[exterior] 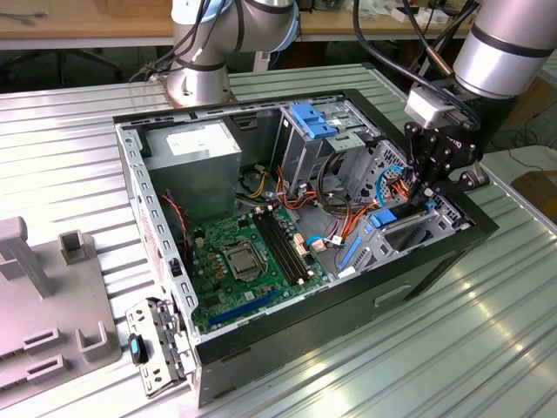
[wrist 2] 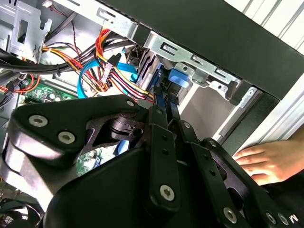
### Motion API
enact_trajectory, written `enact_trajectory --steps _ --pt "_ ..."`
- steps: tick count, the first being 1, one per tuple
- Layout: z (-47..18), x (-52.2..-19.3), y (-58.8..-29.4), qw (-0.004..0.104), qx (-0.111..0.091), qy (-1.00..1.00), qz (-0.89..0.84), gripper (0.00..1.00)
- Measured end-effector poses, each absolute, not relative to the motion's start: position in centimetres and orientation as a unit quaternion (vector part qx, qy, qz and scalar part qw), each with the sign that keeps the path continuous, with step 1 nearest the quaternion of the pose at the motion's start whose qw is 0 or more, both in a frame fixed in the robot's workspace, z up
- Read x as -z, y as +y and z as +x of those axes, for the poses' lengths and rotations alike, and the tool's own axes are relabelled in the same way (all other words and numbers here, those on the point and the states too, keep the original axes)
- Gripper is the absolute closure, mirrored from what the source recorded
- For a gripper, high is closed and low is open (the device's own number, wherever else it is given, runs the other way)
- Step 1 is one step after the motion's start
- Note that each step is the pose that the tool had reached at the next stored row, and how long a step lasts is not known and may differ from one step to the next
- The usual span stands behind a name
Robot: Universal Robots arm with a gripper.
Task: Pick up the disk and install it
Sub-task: 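Insert the first disk wire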
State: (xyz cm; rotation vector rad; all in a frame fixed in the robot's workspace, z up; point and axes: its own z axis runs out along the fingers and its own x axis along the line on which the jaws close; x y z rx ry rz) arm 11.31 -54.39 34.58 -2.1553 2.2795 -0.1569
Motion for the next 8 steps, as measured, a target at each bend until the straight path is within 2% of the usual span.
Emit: enact_trajectory --steps 8 --pt "11.31 -34.35 -54.39 0.002 0.048 0.726 -0.686 0.84"
